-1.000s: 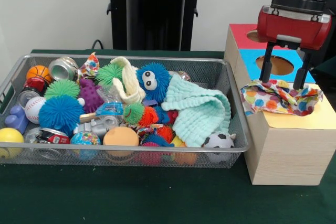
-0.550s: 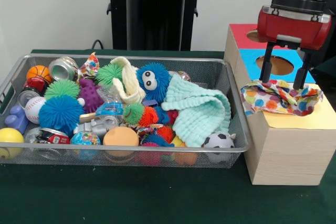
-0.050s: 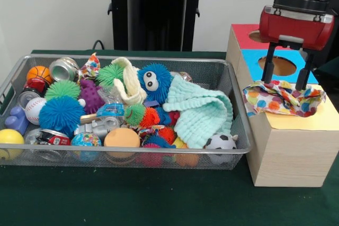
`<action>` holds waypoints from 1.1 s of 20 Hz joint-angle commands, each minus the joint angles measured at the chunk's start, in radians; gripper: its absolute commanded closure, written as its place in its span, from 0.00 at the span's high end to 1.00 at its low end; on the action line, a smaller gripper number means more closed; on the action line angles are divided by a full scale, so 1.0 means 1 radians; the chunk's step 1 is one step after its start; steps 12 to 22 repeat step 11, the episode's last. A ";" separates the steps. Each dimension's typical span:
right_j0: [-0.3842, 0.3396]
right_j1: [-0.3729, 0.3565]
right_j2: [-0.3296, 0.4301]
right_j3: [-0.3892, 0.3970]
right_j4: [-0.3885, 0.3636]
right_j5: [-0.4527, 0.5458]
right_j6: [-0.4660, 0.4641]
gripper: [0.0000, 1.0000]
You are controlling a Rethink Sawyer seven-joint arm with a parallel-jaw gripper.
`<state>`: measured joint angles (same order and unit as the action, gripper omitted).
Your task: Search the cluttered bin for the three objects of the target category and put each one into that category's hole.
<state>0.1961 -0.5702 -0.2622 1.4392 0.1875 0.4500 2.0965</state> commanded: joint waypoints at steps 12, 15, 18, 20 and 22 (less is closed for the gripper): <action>-0.044 0.009 0.058 -0.008 -0.030 0.141 0.055 1.00; -0.044 0.009 0.058 -0.008 -0.030 0.141 0.055 1.00; -0.044 0.009 0.058 -0.008 -0.030 0.141 0.055 1.00; -0.044 0.009 0.058 -0.008 -0.030 0.141 0.055 1.00; -0.044 0.009 0.058 -0.008 -0.030 0.141 0.055 1.00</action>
